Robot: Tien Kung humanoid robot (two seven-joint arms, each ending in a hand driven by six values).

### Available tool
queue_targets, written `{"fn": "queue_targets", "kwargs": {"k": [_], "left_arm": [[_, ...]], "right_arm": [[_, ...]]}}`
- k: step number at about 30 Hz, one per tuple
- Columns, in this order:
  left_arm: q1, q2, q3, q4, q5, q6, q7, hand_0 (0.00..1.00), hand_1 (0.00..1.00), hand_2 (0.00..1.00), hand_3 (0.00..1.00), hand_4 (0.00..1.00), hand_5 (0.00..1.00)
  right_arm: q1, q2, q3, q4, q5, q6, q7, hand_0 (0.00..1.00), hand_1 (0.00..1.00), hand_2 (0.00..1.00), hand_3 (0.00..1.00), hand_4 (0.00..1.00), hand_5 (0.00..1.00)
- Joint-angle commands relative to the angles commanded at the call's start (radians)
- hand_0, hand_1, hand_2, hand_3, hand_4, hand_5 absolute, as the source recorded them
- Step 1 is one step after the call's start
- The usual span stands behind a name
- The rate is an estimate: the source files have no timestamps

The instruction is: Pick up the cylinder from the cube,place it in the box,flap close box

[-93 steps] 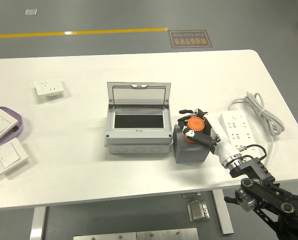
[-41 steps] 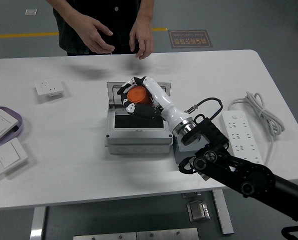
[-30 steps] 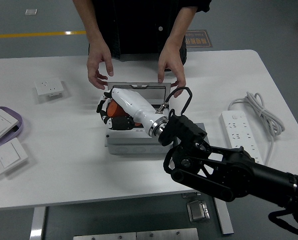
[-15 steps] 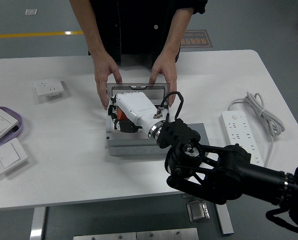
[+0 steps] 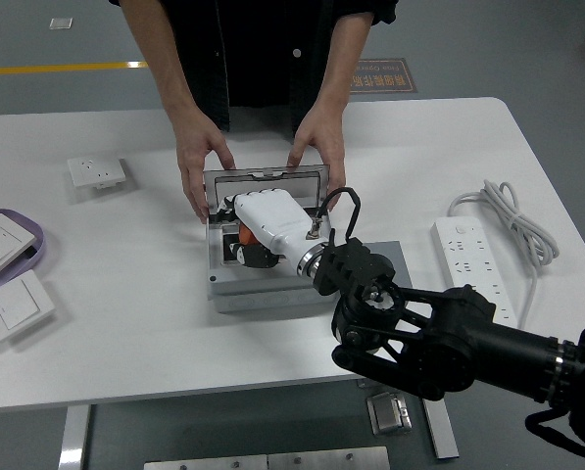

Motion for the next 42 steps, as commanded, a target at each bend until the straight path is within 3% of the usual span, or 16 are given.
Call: {"fn": "queue_targets", "kwargs": {"k": [4, 5, 8, 13, 23, 26, 35, 42], "left_arm": [[-0.001, -0.001, 0.000, -0.001, 0.001, 0.000, 0.000, 0.605, 0.625, 0.634, 0.651, 0.717, 0.219], [-0.001, -0.001, -0.001, -0.002, 0.002, 0.000, 0.000, 0.605, 0.626, 0.634, 0.651, 0.717, 0.219], [-0.001, 0.000, -0.003, -0.002, 0.004, 0.000, 0.000, 0.605, 0.626, 0.634, 0.651, 0.717, 0.219], [0.000, -0.002, -0.005, -0.002, 0.005, 0.000, 0.000, 0.605, 0.626, 0.634, 0.651, 0.717, 0.218], [-0.003, 0.001, 0.000, 0.002, 0.001, 0.000, 0.000, 0.605, 0.625, 0.633, 0.650, 0.716, 0.217], [-0.004, 0.004, 0.003, 0.002, -0.001, 0.000, 0.000, 0.605, 0.625, 0.633, 0.650, 0.716, 0.217], [-0.007, 0.009, 0.014, -0.001, -0.005, 0.002, 0.000, 0.605, 0.625, 0.634, 0.651, 0.716, 0.218], [-0.008, 0.007, 0.018, -0.001, -0.007, 0.002, 0.000, 0.604, 0.625, 0.634, 0.652, 0.717, 0.217]], "right_arm": [[0.000, -0.001, -0.001, -0.007, 0.003, 0.002, 0.011, 0.700, 0.625, 0.649, 0.640, 0.682, 0.422], [0.000, -0.001, -0.001, -0.008, 0.004, 0.003, 0.013, 0.727, 0.637, 0.659, 0.648, 0.764, 0.444], [-0.001, -0.003, -0.002, -0.007, 0.016, 0.001, 0.022, 0.727, 0.637, 0.659, 0.648, 0.764, 0.444], [-0.009, -0.025, 0.015, 0.037, 0.115, -0.005, 0.046, 0.749, 0.640, 0.660, 0.658, 0.807, 0.452], [0.063, -0.162, 0.110, 0.253, 0.390, -0.006, 0.056, 0.732, 0.632, 0.658, 0.659, 0.812, 0.480], [0.105, -0.182, 0.124, 0.274, 0.450, -0.012, 0.061, 0.732, 0.632, 0.658, 0.659, 0.812, 0.480], [0.196, -0.156, 0.066, 0.119, 0.564, -0.030, 0.119, 0.683, 0.619, 0.648, 0.651, 0.780, 0.467], [0.211, -0.141, 0.012, -0.013, 0.596, -0.036, 0.162, 0.674, 0.611, 0.642, 0.648, 0.775, 0.463]]}}
